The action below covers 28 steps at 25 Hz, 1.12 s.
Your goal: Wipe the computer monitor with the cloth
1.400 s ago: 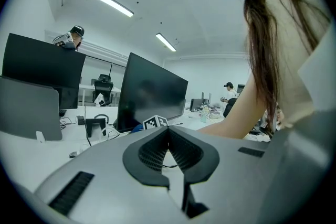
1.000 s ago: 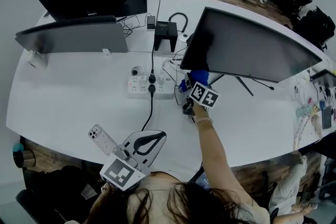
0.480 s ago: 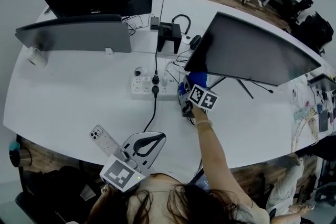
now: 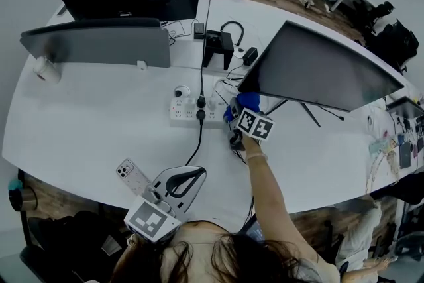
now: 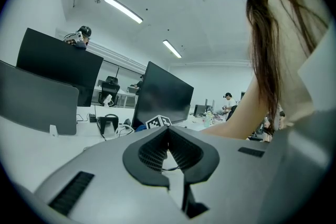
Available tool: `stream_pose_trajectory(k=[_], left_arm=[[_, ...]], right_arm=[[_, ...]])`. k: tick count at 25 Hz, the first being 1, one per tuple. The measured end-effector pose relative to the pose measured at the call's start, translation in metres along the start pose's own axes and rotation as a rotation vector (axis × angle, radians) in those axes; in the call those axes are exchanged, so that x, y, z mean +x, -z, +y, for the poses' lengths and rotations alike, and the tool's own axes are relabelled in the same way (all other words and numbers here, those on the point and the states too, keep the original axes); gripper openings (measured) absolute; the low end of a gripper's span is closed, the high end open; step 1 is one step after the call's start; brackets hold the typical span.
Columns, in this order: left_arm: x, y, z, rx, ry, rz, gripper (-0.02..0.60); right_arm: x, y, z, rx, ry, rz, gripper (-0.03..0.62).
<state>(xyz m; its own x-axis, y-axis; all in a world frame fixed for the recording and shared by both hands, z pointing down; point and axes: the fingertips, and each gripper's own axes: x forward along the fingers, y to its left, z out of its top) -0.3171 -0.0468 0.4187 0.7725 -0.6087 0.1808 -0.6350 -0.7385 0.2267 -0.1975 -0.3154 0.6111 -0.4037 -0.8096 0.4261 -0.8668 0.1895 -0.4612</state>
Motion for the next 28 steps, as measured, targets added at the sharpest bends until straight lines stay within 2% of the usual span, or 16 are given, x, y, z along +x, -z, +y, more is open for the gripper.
stream_pose_trajectory(k=[23,28], left_arm=[[-0.025,-0.002,0.019,-0.032,-0.011,-0.048,0.009],[-0.025,-0.002,0.02,-0.039,-0.006,-0.057,0.009]], right_arm=[[0.01,0.008,0.049,-0.086,-0.028,0.083,0.086],[0.009,0.008,0.053,-0.144,-0.021,0.117,0.086]])
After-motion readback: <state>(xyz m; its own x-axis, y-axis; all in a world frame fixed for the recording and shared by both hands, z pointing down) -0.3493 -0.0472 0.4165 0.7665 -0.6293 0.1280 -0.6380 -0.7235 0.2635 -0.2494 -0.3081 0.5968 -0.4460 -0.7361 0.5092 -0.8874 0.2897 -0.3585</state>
